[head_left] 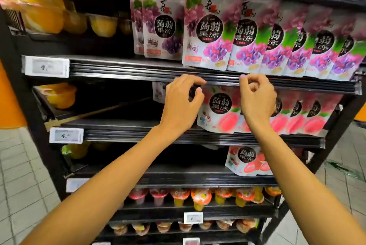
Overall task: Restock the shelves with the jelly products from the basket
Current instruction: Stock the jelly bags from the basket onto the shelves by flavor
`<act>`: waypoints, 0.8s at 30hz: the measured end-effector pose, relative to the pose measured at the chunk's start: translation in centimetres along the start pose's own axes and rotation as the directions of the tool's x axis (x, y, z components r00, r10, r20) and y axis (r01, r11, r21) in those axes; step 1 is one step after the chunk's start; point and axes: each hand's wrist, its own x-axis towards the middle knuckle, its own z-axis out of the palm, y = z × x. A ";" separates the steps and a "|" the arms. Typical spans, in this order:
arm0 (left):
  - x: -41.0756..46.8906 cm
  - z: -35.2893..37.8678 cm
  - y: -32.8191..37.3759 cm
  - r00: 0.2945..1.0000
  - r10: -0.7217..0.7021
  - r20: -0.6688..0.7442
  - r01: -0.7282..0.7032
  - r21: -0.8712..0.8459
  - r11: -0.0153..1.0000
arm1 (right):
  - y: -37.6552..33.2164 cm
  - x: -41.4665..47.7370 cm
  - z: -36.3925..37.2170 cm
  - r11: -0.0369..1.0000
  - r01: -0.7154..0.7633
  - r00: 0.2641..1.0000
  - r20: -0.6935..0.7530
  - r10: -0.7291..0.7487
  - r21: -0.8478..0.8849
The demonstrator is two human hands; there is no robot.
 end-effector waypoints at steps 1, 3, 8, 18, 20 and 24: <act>-1.4 -0.3 -0.5 0.999 -0.032 0.006 0.032 -0.031 0.999 | 0.5 -1.6 0.3 1.000 -0.005 0.999 0.041 0.004 0.021; -4.6 -0.8 -1.5 0.993 -0.104 0.062 0.109 -0.088 0.990 | 2.0 -5.5 0.8 0.997 -0.036 0.988 0.152 0.026 0.064; -17.8 -1.2 -7.4 0.837 -0.426 0.344 0.483 -0.098 0.870 | 9.8 -19.0 1.6 0.964 -0.266 0.856 0.458 0.240 -0.007; -49.3 -2.0 -19.1 0.142 -0.857 0.496 0.916 0.262 0.303 | 26.9 -45.9 2.2 0.676 -0.507 0.346 0.592 0.728 -0.535; -55.9 -2.1 -21.1 0.029 -0.869 0.495 0.930 0.304 0.204 | 30.1 -50.9 1.9 0.592 -0.530 0.219 0.576 0.788 -0.607; -67.9 -2.3 -25.0 -0.073 -0.867 0.493 0.882 0.437 0.175 | 36.2 -60.6 1.8 0.502 -0.507 0.130 0.514 0.848 -0.701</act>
